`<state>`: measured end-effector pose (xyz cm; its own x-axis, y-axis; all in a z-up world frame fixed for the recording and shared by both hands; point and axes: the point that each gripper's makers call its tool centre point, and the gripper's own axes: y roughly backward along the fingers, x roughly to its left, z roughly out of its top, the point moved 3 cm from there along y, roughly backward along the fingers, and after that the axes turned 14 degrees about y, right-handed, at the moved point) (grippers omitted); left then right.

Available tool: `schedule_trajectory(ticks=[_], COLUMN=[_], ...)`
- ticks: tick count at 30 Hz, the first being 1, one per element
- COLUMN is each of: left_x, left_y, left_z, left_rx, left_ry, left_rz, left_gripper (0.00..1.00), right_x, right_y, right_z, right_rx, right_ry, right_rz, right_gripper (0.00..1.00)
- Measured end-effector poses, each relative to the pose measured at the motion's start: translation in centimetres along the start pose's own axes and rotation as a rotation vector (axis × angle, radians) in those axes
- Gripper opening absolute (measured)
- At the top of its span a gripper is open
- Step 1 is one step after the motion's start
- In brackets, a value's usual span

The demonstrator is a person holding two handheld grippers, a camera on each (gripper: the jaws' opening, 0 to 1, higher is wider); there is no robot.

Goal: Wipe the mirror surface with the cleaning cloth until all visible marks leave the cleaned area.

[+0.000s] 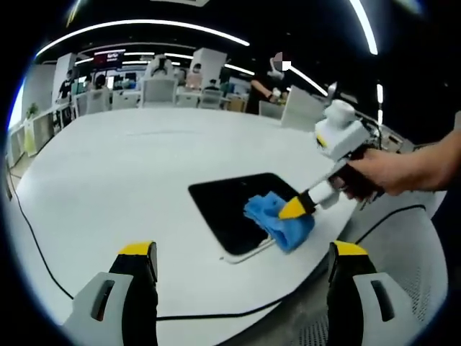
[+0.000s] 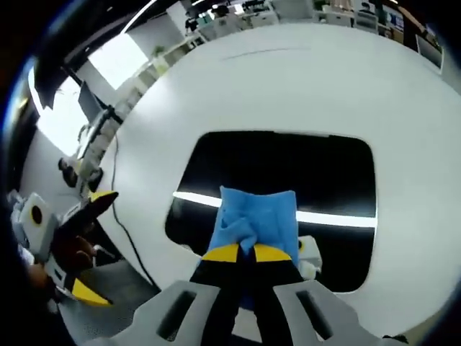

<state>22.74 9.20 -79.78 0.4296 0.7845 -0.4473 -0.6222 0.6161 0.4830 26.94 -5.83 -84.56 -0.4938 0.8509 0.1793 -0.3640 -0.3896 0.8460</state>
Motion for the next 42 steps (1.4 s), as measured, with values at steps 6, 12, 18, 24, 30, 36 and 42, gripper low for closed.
schedule_trajectory(ticks=[6, 12, 18, 24, 30, 36, 42], left_x=[0.0, -0.2, 0.0, 0.1, 0.2, 0.2, 0.2], left_y=[0.1, -0.2, -0.1, 0.0, 0.0, 0.0, 0.1], left_z=[0.0, -0.5, -0.2, -0.1, -0.1, 0.0, 0.0], left_rx=[-0.001, 0.029, 0.013, 0.006, 0.000, -0.004, -0.002], left_ry=[0.003, -0.005, 0.004, 0.010, 0.014, 0.014, 0.016], left_rz=[0.002, -0.013, -0.003, -0.002, 0.000, 0.001, 0.001], left_gripper=[0.99, 0.99, 0.99, 0.99, 0.99, 0.99, 0.99], right_x=[1.4, 2.4, 3.5, 4.8, 5.9, 6.1, 6.2], right_y=[-0.8, -1.5, -2.1, -2.7, -3.4, -3.7, -3.6], right_z=[0.8, 1.6, 2.4, 3.1, 3.9, 4.1, 4.0], right_rx=[-0.013, 0.002, 0.026, 0.038, 0.041, 0.054, 0.055], right_ry=[0.005, -0.017, -0.009, 0.012, 0.035, 0.040, 0.041], right_rz=[-0.008, -0.006, 0.005, 0.018, 0.029, 0.038, 0.043], right_gripper=[0.00, 0.00, 0.00, 0.00, 0.00, 0.00, 0.00])
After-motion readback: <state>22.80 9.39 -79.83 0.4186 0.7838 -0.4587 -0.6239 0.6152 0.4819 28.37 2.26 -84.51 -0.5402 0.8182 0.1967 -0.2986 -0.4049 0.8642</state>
